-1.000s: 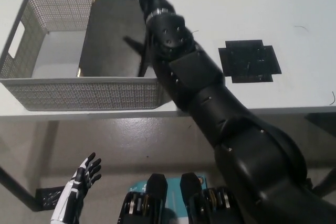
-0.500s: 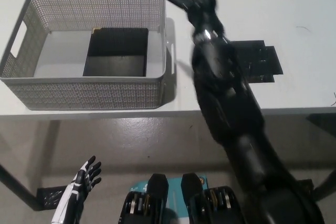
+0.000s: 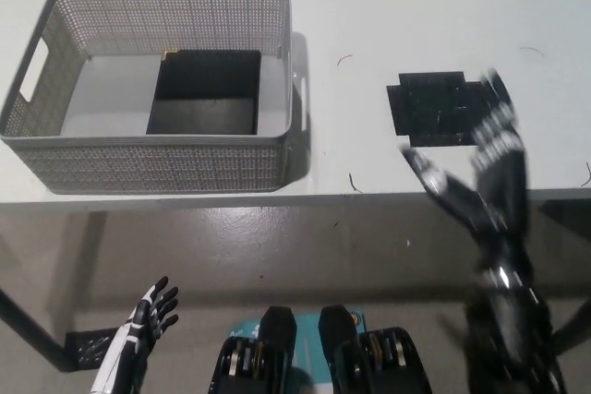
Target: A notebook is kept standing on the table on the right hand side and a container is kept on the left hand side and the robot uses its right hand to grab the notebook and places it in the container
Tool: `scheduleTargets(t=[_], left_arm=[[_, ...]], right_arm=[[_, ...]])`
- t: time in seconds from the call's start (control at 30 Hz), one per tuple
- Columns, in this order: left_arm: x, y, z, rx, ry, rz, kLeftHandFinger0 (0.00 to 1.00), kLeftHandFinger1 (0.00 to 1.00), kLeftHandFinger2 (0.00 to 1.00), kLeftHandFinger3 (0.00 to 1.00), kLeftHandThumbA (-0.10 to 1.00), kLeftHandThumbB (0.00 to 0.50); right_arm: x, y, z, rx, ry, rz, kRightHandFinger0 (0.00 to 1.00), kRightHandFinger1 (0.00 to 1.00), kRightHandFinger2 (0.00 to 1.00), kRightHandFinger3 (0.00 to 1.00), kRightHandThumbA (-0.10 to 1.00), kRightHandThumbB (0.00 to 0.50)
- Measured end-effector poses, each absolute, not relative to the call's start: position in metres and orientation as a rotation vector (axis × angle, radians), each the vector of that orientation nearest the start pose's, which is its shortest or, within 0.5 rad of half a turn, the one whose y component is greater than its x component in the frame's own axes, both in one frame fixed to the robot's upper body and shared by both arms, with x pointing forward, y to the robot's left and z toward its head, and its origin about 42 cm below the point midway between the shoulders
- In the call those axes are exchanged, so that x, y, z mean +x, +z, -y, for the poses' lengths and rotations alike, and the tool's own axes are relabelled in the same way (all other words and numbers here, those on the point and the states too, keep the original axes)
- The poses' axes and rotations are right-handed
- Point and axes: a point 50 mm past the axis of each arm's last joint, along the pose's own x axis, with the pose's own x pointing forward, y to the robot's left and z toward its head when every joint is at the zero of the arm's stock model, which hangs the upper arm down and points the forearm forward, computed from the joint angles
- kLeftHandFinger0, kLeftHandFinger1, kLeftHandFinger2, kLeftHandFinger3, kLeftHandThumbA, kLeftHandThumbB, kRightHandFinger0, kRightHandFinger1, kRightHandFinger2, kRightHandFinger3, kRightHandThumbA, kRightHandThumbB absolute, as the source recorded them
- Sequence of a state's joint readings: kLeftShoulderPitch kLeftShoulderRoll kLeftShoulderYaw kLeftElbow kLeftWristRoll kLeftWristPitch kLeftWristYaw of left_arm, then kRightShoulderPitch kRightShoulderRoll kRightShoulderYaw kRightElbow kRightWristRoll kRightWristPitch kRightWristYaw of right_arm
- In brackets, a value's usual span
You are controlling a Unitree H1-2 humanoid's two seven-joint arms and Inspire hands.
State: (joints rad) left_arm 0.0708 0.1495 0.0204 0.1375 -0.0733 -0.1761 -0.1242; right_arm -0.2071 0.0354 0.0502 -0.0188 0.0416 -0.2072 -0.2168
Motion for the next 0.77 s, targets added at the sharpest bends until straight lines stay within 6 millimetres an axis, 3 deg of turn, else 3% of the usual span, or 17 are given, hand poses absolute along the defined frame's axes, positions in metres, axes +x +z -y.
scheduleTargets(t=[0.1, 0.17, 0.23, 0.33, 0.4, 0.47, 0.63, 0.77], left_arm=[[0.255, 0.057, -0.269, 0.079, -0.080, -0.028, 1.00, 1.00, 1.00, 1.00, 1.00, 0.200], [0.256, 0.058, -0.269, 0.080, -0.081, -0.022, 1.00, 1.00, 1.00, 1.00, 1.00, 0.202], [0.258, 0.060, -0.269, 0.081, -0.083, -0.013, 1.00, 1.00, 1.00, 1.00, 1.00, 0.201], [0.260, 0.063, -0.268, 0.078, -0.084, -0.002, 1.00, 1.00, 1.00, 1.00, 1.00, 0.199], [0.260, 0.063, -0.269, 0.075, -0.079, 0.002, 1.00, 1.00, 1.00, 1.00, 1.00, 0.243], [0.260, 0.064, -0.270, 0.075, -0.075, 0.004, 1.00, 1.00, 1.00, 1.00, 1.00, 0.229], [0.261, 0.068, -0.271, 0.075, -0.071, 0.017, 1.00, 1.00, 1.00, 1.00, 1.00, 0.256], [0.262, 0.070, -0.272, 0.072, -0.069, 0.025, 1.00, 1.00, 1.00, 1.00, 1.00, 0.236]], right_arm=[[0.293, 0.156, 0.197, 0.062, -0.087, 0.400, 1.00, 1.00, 1.00, 1.00, 1.00, 0.385], [0.272, 0.141, 0.203, 0.020, -0.056, 0.374, 1.00, 1.00, 1.00, 1.00, 1.00, 0.338], [0.260, 0.129, 0.207, -0.011, -0.026, 0.349, 1.00, 1.00, 1.00, 1.00, 1.00, 0.351], [0.259, 0.114, 0.207, -0.025, 0.002, 0.320, 1.00, 1.00, 1.00, 1.00, 1.00, 0.335], [0.263, 0.100, 0.206, -0.032, 0.020, 0.289, 1.00, 1.00, 1.00, 1.00, 1.00, 0.337], [0.267, 0.091, 0.206, -0.038, 0.029, 0.267, 1.00, 1.00, 1.00, 1.00, 1.00, 0.358], [0.280, 0.074, 0.204, -0.054, 0.050, 0.214, 1.00, 1.00, 1.00, 1.00, 1.00, 0.344], [0.285, 0.066, 0.205, -0.059, 0.059, 0.181, 1.00, 1.00, 1.00, 1.00, 1.00, 0.336]])
